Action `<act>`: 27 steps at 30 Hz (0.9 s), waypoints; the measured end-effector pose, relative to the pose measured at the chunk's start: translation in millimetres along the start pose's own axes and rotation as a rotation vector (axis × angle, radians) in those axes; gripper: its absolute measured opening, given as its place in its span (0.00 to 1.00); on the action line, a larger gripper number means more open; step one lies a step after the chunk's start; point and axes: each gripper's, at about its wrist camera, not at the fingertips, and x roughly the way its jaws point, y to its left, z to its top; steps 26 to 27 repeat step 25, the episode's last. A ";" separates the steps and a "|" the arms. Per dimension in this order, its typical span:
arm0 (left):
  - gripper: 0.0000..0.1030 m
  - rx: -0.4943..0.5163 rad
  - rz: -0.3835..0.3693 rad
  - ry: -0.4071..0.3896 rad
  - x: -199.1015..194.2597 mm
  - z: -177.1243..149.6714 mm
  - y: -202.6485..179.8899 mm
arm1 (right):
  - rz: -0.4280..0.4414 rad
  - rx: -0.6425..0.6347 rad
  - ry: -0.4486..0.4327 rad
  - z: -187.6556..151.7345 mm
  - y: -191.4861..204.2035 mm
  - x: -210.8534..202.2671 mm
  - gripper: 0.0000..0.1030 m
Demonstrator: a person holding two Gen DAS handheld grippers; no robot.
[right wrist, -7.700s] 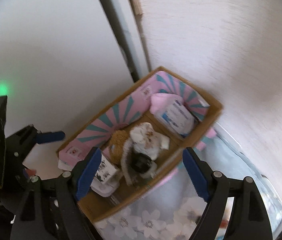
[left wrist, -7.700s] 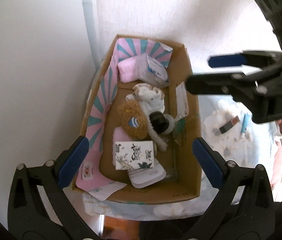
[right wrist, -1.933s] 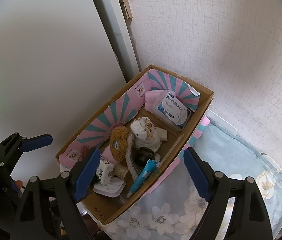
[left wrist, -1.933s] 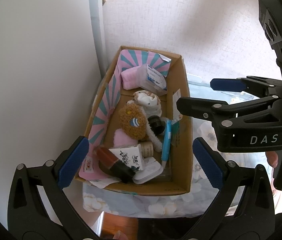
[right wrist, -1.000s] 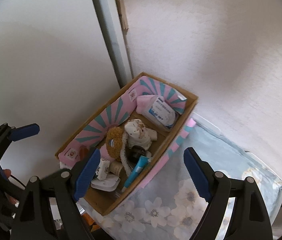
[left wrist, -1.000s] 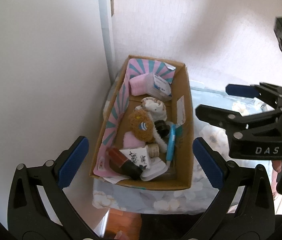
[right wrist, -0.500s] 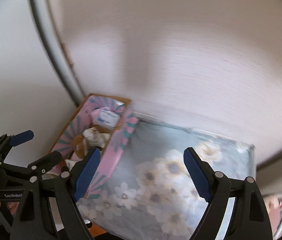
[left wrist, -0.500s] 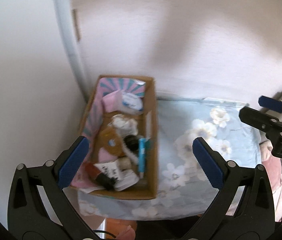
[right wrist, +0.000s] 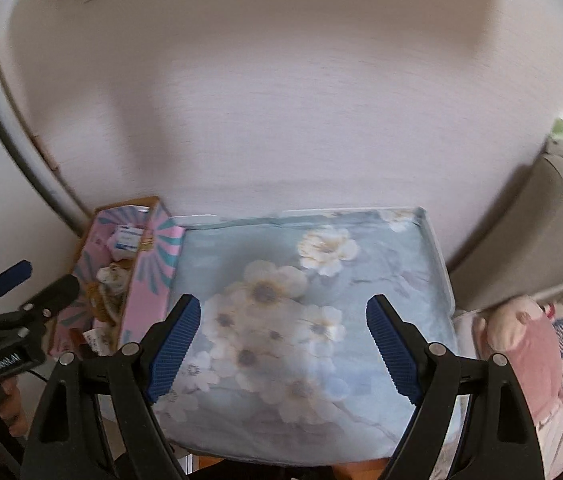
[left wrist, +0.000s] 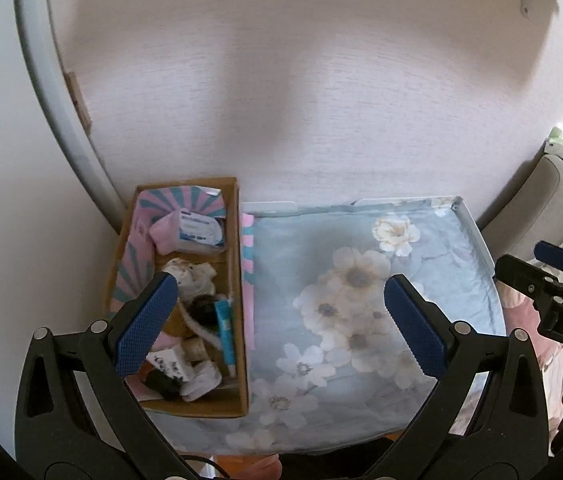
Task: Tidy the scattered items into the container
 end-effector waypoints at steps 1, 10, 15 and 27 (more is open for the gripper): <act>1.00 0.002 0.003 0.001 0.6 -0.4 -2.0 | -0.011 0.006 -0.002 -2.4 -3.8 -0.6 0.80; 1.00 0.002 0.022 -0.005 0.2 -3.0 -9.3 | -0.036 0.017 -0.026 -18.9 -16.9 -4.0 0.80; 1.00 0.004 0.021 -0.008 -1.5 -2.7 -13.3 | -0.034 0.006 -0.044 -19.2 -14.5 -7.7 0.80; 1.00 -0.005 0.017 -0.023 -6.0 -3.2 -15.4 | -0.024 -0.006 -0.055 -18.6 -7.8 -6.6 0.80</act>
